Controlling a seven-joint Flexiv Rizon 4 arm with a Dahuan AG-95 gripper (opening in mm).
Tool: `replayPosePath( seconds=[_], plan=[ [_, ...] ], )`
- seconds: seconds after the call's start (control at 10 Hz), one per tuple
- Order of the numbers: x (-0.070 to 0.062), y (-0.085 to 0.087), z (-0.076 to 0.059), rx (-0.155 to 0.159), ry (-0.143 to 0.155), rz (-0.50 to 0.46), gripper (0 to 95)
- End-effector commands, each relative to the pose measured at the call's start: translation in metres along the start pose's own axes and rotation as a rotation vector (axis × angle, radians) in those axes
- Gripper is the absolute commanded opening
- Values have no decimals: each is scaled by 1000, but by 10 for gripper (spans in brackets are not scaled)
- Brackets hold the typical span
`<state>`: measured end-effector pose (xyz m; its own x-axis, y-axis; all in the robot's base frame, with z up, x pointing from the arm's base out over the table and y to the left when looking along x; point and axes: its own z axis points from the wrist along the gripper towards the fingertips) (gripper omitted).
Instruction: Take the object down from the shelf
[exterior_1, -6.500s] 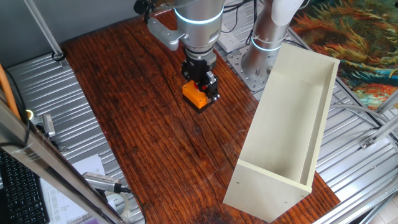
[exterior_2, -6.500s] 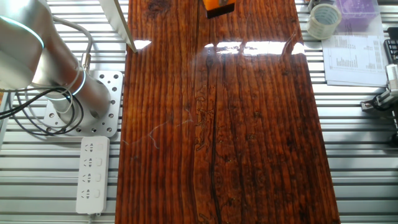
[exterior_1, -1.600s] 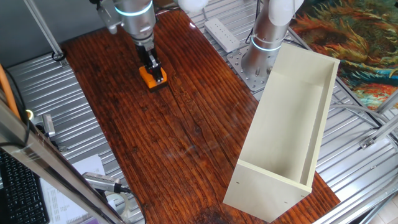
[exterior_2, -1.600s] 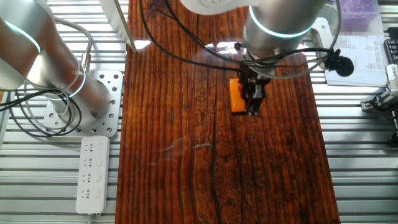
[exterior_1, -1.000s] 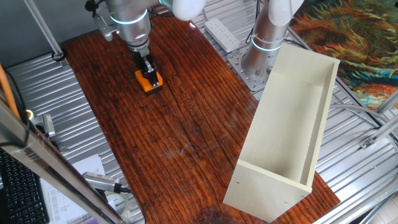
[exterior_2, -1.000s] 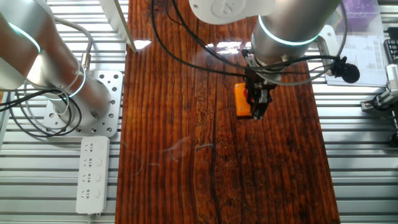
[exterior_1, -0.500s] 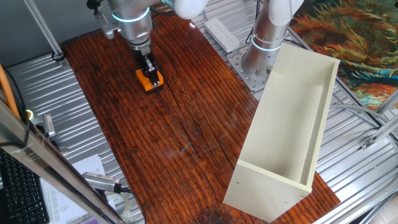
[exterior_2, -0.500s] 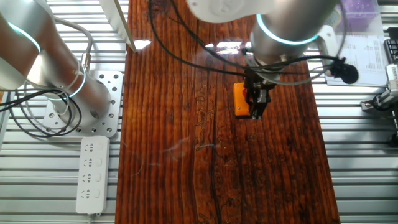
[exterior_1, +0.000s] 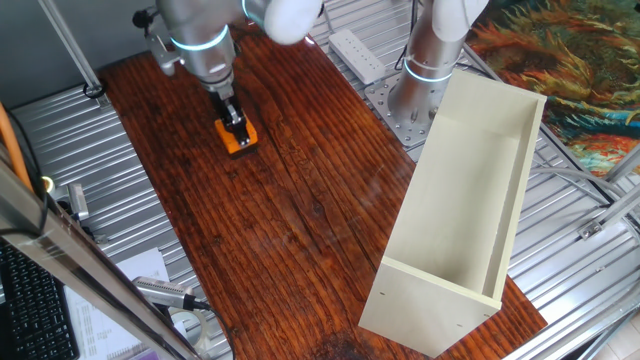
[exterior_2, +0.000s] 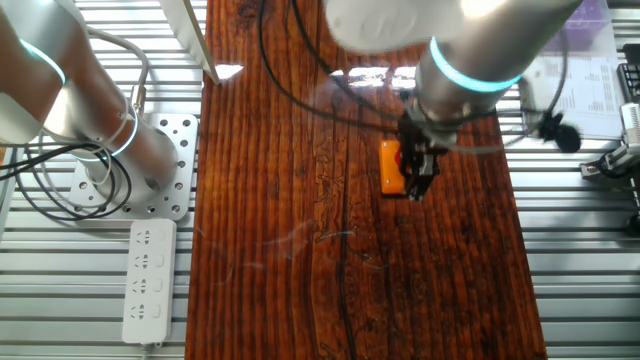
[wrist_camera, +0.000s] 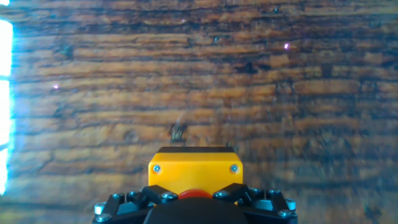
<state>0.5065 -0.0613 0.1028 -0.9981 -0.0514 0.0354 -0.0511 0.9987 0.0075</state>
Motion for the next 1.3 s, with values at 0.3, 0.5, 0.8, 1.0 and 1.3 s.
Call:
replayPosePath(
  seconds=[0.3,0.5,0.8,1.0,1.3],
  plan=[
    [-15,-2,17,2,-1,-34,0],
    [-23,-2,19,2,-3,-37,0],
    [-32,-5,25,3,-13,-19,0],
    [-38,-10,31,1,-16,-23,0],
    [-43,-11,37,-4,-21,-25,0]
  ],
)
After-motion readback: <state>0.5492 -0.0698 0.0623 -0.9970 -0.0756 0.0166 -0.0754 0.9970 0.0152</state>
